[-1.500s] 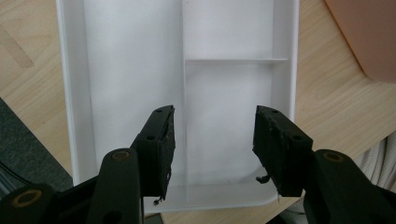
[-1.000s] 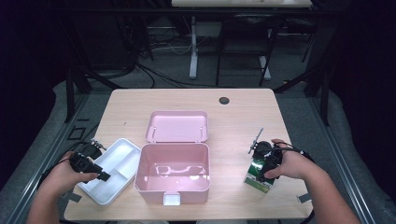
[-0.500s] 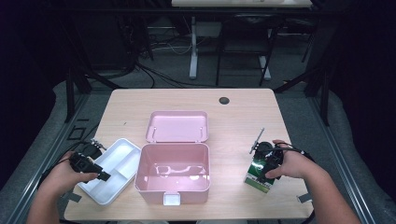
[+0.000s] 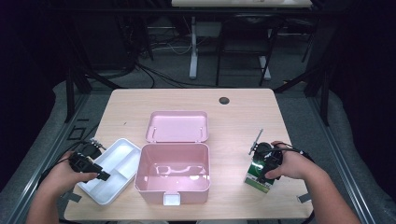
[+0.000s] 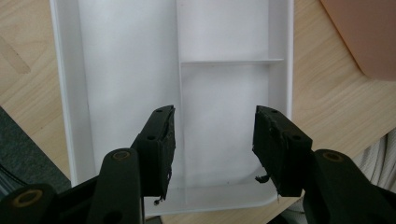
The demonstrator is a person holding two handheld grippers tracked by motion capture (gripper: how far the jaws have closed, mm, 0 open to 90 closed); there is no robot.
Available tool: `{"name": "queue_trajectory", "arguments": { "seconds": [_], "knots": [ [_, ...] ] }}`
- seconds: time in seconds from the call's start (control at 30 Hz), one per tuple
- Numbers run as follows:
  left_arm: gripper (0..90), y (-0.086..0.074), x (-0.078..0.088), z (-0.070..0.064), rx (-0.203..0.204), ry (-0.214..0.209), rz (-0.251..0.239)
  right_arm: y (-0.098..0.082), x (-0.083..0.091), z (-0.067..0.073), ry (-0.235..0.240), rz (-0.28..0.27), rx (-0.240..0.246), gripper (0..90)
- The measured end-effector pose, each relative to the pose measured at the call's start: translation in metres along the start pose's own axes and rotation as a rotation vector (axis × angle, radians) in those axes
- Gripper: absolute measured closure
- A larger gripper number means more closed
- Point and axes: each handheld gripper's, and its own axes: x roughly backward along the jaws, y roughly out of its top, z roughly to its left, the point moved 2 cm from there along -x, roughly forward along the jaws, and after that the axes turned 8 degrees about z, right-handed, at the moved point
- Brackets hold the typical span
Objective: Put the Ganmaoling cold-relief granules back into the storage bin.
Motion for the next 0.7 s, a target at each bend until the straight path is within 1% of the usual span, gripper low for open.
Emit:
{"name": "queue_trajectory", "arguments": {
  "seconds": [0.2, 0.3, 0.43, 0.57, 0.7],
  "knots": [
    [49.2, 0.0, 0.0, 0.0, -0.002, 0.0, -0.002, 0.0, 0.001, 0.0, 0.004, -0.004, -0.002, 15.8],
    [49.2, 0.0, 0.0, 0.0, -0.001, -0.002, -0.005, 0.0, 0.002, 0.0, 0.001, 0.001, 0.001, 16.1],
    [49.2, 0.0, 0.0, 0.0, -0.001, -0.002, -0.004, 0.001, 0.003, 0.001, -0.011, -0.008, 0.008, 16.3],
    [49.2, 0.0, 0.0, 0.001, -0.003, -0.003, -0.007, 0.003, 0.008, 0.001, -0.018, -0.001, 0.02, 16.3],
    [49.2, -0.001, 0.001, 0.002, 0.002, -0.005, -0.006, 0.004, 0.013, 0.002, -0.025, -0.011, 0.028, 16.4]
  ]
}}
